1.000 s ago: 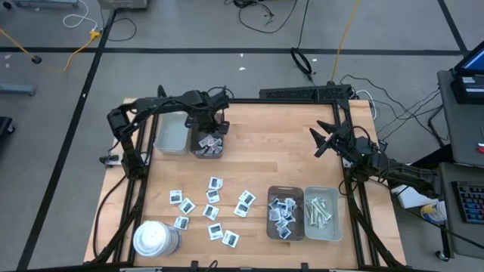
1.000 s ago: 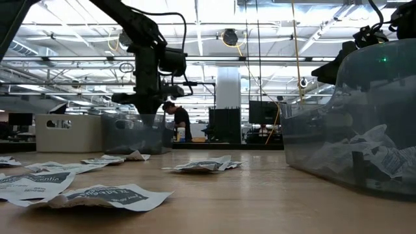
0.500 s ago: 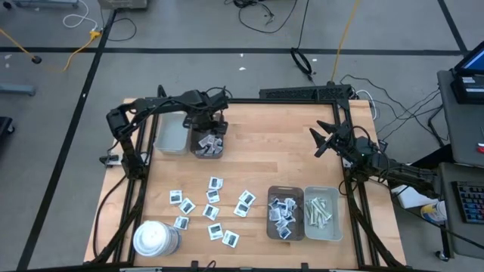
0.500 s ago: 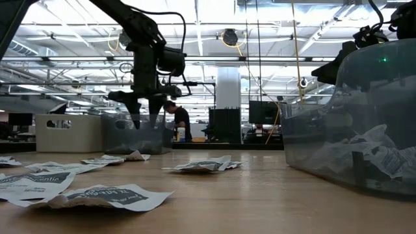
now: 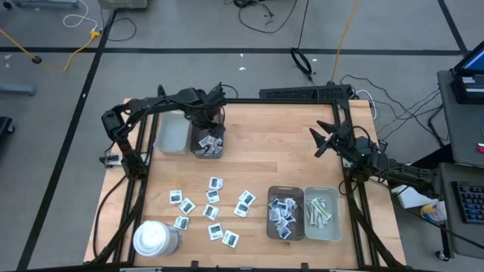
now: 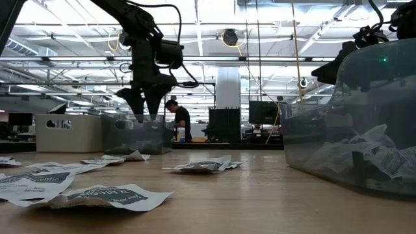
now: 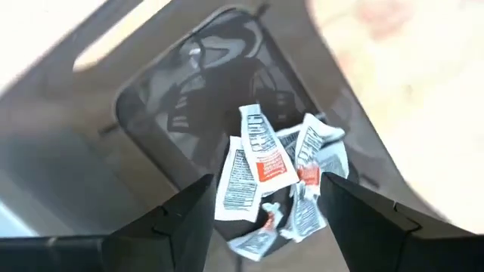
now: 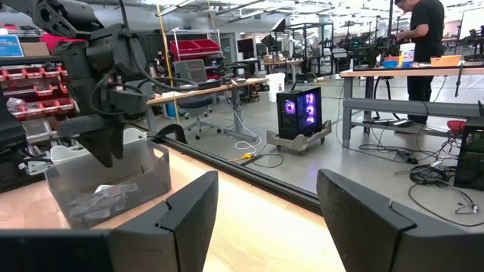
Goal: Pick & Place First Aid Supplies
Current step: Put the white towelette pack into the top gray bin
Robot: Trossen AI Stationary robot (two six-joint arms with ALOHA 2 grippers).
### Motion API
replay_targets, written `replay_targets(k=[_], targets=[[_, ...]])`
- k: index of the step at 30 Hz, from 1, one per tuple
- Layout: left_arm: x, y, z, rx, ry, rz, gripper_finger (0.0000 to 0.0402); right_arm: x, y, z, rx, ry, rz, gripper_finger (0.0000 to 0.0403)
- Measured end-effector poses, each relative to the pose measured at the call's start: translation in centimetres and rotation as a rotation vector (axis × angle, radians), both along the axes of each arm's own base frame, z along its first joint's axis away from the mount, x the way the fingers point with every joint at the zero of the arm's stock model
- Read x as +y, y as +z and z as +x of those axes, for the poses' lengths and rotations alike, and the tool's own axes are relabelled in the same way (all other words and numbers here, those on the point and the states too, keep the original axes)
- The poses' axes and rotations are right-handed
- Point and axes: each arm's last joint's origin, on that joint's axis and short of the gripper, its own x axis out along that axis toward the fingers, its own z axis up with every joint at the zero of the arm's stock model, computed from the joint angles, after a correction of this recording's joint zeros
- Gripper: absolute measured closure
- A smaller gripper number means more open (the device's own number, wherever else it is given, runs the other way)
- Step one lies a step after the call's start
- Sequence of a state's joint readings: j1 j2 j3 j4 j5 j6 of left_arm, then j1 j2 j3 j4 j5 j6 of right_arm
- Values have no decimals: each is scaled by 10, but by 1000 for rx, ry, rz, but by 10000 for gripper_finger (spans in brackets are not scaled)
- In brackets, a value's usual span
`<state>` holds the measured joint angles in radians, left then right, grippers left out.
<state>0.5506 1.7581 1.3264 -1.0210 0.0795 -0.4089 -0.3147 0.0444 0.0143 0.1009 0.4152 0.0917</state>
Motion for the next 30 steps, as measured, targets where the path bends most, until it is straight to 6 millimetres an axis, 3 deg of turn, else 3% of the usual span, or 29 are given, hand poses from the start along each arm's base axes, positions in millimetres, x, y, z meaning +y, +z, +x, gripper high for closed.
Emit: replay_targets(k=[9,16,23,30], targets=[[-14,21,-2,-52,-473,108,162,0,0,0,0,0,0,181],[-31,31,-4,-43,-695,127,162,0,0,0,0,0,0,182],[-47,31,-2,-11,-745,93,163,0,0,0,-1,0,0,183],[-86,39,28,-36,-823,93,163,0,0,0,0,0,0,181]])
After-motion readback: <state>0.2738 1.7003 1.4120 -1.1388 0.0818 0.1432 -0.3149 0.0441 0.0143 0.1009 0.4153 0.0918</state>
